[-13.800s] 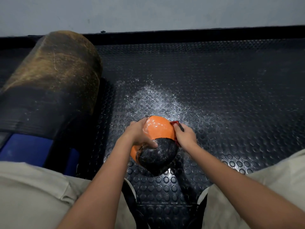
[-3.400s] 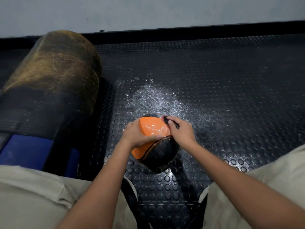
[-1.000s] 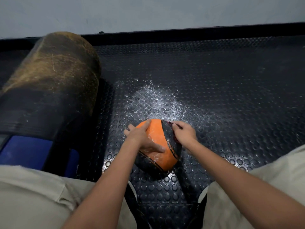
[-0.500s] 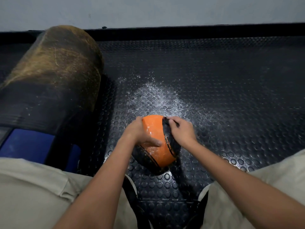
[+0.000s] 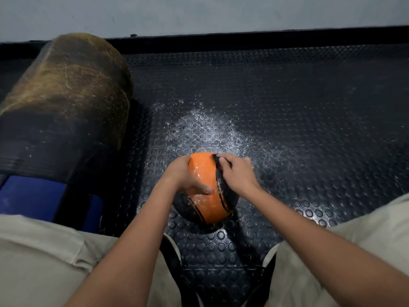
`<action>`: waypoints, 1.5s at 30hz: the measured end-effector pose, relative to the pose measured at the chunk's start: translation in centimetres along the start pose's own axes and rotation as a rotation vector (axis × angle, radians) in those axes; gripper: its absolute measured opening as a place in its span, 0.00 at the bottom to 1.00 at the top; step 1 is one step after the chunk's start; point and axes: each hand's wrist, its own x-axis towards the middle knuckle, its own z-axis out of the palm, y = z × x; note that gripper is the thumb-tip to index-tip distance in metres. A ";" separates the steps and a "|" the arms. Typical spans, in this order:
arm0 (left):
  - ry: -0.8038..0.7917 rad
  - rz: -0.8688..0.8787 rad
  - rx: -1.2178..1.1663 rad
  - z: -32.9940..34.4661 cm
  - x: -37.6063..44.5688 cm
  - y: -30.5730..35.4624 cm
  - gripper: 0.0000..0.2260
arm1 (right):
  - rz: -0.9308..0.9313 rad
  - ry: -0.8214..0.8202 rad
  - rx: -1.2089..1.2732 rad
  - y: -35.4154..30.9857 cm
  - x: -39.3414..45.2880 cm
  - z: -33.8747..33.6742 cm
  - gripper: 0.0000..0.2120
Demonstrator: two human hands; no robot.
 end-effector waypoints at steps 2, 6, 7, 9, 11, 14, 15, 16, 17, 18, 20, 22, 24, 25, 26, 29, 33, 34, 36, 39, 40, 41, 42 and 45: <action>0.011 -0.032 0.004 0.0 -0.2 -0.1 0.60 | -0.061 -0.012 -0.013 -0.6 -0.1 -0.3 0.16; -0.032 -0.120 -0.010 0.3 -0.6 0.1 0.58 | 0.124 0.040 0.111 0.9 0.2 -1.1 0.15; -0.034 -0.108 -0.014 0.3 -0.6 0.0 0.58 | 0.185 0.034 0.123 1.3 0.1 -1.4 0.15; -0.031 -0.079 -0.022 0.2 -0.6 0.0 0.58 | 0.281 0.031 0.119 1.7 -0.1 -1.5 0.14; -0.030 -0.054 -0.030 0.0 -0.5 -0.2 0.58 | 0.260 0.073 0.114 1.1 -0.1 -1.1 0.14; -0.005 -0.051 -0.066 -0.2 -0.4 -0.5 0.60 | 0.068 0.044 0.084 -0.8 0.1 -0.2 0.14; 0.007 -0.058 -0.093 -0.3 -0.4 -0.6 0.60 | 0.000 0.016 0.069 -1.2 0.1 0.0 0.14; 0.015 -0.067 -0.130 -0.3 -0.4 -0.6 0.59 | -0.042 -0.001 0.054 -1.4 0.1 0.0 0.15; 0.020 -0.072 -0.169 -0.3 -0.4 -0.7 0.57 | -0.040 0.009 0.059 -1.3 -0.1 -0.1 0.15; 0.017 -0.073 -0.202 -0.3 -0.4 -0.8 0.56 | 0.007 0.033 0.090 -0.9 -0.2 -0.3 0.15; 0.007 -0.063 -0.227 -0.2 -0.5 -0.7 0.55 | 0.153 0.086 0.181 0.5 -0.3 -0.7 0.15; 0.001 -0.042 -0.218 -0.2 -0.2 -0.6 0.55 | 0.304 0.085 0.225 1.8 -0.5 -0.9 0.16; 0.001 -0.043 -0.170 -0.1 -0.1 -0.5 0.55 | 0.382 0.083 0.238 2.5 -0.7 -0.8 0.16; -0.004 -0.062 -0.134 -0.1 -0.1 -0.4 0.55 | 0.379 0.101 0.249 2.5 -0.7 -0.6 0.16; -0.017 -0.084 -0.113 -0.2 -0.1 -0.3 0.54 | 0.361 0.121 0.255 1.8 -0.9 -0.4 0.16; -0.040 -0.081 -0.111 -0.5 0.0 -0.3 0.52 | 0.206 0.120 0.210 -0.1 -0.4 0.1 0.14; -0.006 -0.025 -0.148 -0.5 0.0 -0.6 0.52 | 0.075 0.057 0.122 -0.8 -0.1 0.1 0.15; 0.007 -0.015 -0.186 -0.3 -0.1 -0.7 0.51 | 0.097 0.098 0.160 -0.2 -0.1 0.0 0.15; 0.026 -0.006 -0.216 0.0 -0.3 -0.6 0.50 | 0.232 0.152 0.242 0.8 -0.5 -0.2 0.15; 0.036 -0.007 -0.186 0.1 -0.4 -0.3 0.49 | 0.373 0.167 0.304 1.5 -0.6 -0.5 0.14; 0.033 0.002 -0.179 0.1 -0.3 -0.2 0.48 | 0.369 0.177 0.301 1.1 -0.6 -0.5 0.14; 0.025 0.005 -0.176 0.1 -0.3 -0.1 0.47 | 0.331 0.179 0.267 0.5 -0.7 -0.6 0.14; 0.017 0.004 -0.180 0.0 -0.1 -0.1 0.47 | 0.264 0.176 0.234 -0.4 -0.9 -0.7 0.14; 0.004 -0.047 -0.118 -0.4 0.0 -0.2 0.46 | 0.036 0.081 0.139 -1.8 -0.8 -0.1 0.13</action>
